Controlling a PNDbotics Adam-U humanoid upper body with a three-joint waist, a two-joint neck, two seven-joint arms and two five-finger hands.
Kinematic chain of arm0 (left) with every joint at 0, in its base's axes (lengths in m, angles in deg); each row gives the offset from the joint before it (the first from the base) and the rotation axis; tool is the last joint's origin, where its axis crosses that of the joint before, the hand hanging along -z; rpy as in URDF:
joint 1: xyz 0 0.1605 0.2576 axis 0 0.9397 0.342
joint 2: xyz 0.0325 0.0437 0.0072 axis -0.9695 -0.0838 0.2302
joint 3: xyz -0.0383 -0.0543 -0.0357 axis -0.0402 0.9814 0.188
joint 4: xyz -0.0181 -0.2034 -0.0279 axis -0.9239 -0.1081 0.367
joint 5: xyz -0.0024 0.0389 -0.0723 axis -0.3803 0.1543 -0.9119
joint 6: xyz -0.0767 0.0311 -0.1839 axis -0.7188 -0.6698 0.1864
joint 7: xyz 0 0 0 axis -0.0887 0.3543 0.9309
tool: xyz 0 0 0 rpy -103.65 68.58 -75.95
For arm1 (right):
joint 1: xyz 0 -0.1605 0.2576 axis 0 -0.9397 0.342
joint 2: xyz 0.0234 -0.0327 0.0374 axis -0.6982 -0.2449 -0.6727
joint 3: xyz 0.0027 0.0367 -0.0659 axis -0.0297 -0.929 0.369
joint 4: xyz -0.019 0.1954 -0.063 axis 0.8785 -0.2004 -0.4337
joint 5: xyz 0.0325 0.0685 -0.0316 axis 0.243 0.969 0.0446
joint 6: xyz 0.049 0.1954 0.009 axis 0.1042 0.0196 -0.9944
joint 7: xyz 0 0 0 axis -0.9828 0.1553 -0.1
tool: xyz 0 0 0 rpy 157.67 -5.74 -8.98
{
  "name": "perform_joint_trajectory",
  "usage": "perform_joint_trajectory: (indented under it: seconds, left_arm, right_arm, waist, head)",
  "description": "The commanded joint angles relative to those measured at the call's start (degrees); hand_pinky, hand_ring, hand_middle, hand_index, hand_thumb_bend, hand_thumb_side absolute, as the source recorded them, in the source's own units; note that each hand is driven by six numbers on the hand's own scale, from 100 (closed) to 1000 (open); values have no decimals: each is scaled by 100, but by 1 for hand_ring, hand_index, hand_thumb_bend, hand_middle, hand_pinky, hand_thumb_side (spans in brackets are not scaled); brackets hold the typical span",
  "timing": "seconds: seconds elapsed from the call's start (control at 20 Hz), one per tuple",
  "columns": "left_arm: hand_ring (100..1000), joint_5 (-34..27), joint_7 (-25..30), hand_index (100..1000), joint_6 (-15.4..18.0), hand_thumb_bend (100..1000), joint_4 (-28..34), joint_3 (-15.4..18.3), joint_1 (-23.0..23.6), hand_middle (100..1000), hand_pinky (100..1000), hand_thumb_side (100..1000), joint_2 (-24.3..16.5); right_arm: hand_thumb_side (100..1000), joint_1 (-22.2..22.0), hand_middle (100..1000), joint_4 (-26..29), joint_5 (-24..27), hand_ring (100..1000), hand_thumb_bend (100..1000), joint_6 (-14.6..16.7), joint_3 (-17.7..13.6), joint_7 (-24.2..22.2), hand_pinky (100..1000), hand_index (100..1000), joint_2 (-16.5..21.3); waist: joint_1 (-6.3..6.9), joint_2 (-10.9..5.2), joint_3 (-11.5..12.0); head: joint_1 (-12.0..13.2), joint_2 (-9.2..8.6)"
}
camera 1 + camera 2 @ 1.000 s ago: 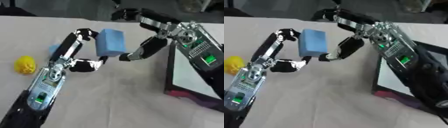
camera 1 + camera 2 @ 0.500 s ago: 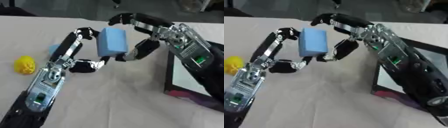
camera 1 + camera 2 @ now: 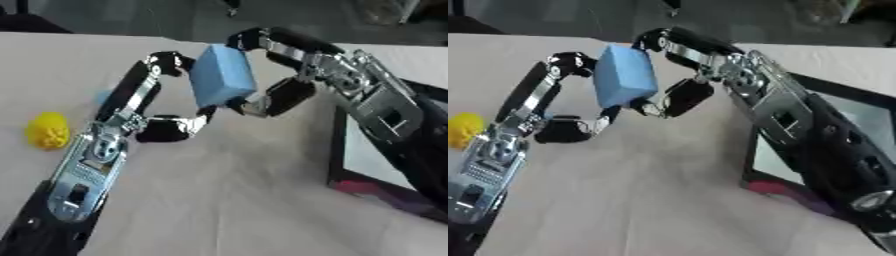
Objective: Pick up the objects with one hand, pass them to the other hand, and then place them into the box on the other side of the table.
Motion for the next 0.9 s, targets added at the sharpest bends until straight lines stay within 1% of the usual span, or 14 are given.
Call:
perform_joint_trajectory:
  seconds: [0.05, 0.25, 0.35, 0.45, 0.5, 0.55, 0.6, 0.7, 0.75, 0.9]
  left_arm:
    - [793, 14, 58, 508, 15, 100, 71, -57, -70, 609, 779, 155, 18]
    - [794, 24, 26, 529, 7, 100, 51, -53, -66, 614, 778, 154, 23]
    - [797, 24, 11, 568, 0, 100, 38, -50, -61, 624, 781, 152, 20]
    - [806, 39, -12, 647, -33, 100, 15, -40, -50, 661, 789, 176, 6]
    - [818, 60, -28, 714, -68, 100, -2, -30, -43, 702, 798, 253, -5]
    - [829, 95, -52, 770, -120, 138, -21, -20, -35, 727, 808, 346, -15]
    - [833, 138, -80, 796, -178, 185, -35, -13, -28, 731, 813, 388, -20]
    - [833, 210, -152, 814, -282, 219, -43, -5, -22, 732, 814, 416, -23]
    - [835, 239, -200, 832, -328, 277, -43, 2, -18, 733, 815, 460, -25]
    - [837, 319, -319, 844, -473, 366, -72, 23, 3, 735, 818, 534, -55]
  right_arm:
    - [106, 117, 664, 144, 324, 958, 100, -155, -95, 77, 935, 660, 73]
    - [100, 106, 633, 145, 575, 943, 100, -292, -100, 17, 932, 631, 100]
    - [100, 101, 626, 139, 624, 938, 100, -336, -104, -21, 931, 624, 111]
    - [100, 96, 621, 139, 661, 935, 100, -373, -118, -45, 930, 618, 123]
    - [100, 95, 619, 145, 671, 931, 100, -389, -127, -48, 929, 616, 134]
    - [100, 93, 618, 155, 678, 928, 100, -405, -138, -47, 928, 615, 150]
    - [100, 91, 616, 168, 684, 925, 100, -422, -148, -46, 927, 613, 170]
    - [100, 79, 615, 190, 693, 925, 100, -451, -173, -44, 927, 613, 204]
    - [100, 68, 615, 192, 705, 925, 100, -467, -187, -36, 928, 612, 216]
    - [100, 23, 614, 215, 749, 924, 100, -501, -216, -18, 927, 611, 280]
  waist:
    - [-55, -100, -5]
    - [-50, -99, -11]
    - [-47, -101, -17]
    - [-42, -103, -24]
    - [-39, -105, -28]
    - [-35, -108, -34]
    - [-32, -110, -40]
    - [-27, -115, -55]
    - [-23, -117, -64]
    - [-8, -134, -103]
  head:
    - [1, -67]
    - [-1, -59]
    - [-10, -69]
    - [-21, -62]
    - [-20, -50]
    - [-15, -41]
    - [-11, -37]
    - [-10, -33]
    - [-9, -29]
    - [6, -12]
